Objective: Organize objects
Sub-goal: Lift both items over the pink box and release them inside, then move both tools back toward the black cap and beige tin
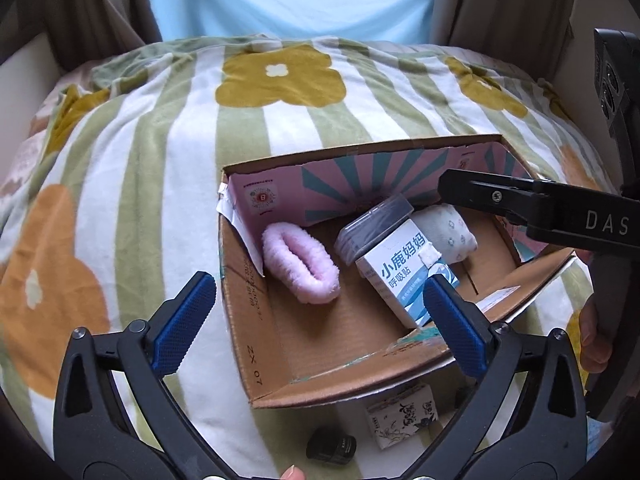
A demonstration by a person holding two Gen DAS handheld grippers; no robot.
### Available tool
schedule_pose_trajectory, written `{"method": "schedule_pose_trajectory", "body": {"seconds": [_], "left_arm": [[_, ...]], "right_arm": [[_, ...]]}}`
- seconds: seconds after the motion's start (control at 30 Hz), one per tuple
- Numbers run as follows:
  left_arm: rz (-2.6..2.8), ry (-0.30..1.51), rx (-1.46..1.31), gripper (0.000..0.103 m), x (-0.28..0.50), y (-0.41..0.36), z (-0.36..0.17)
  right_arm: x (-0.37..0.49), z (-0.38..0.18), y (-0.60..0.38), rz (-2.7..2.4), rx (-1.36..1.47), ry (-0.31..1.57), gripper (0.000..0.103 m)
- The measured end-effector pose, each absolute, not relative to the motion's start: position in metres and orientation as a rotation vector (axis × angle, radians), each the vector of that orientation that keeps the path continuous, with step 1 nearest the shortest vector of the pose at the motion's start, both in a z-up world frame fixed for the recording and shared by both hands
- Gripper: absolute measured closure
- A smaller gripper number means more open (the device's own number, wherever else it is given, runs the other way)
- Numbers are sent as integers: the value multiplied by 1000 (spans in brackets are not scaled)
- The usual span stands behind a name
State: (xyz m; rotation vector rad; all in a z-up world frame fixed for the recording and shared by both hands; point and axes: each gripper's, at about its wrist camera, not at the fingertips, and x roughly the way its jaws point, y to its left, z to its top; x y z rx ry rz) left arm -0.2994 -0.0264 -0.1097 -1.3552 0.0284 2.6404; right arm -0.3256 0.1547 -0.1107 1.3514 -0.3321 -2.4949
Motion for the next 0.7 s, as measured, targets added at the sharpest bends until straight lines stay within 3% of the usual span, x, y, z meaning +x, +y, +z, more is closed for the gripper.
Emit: {"method": "schedule_pose_trajectory", "body": {"seconds": [0.33,0.7], "left_arm": [[2686,53,-1274,0,-268,-28,-72],[2785,75,-1071,0,-195,-37,9]], "right_arm": [[-301,-73,157,-2546,1281,-297,21],[-231,13,170,-2649,1016,-152,21]]}}
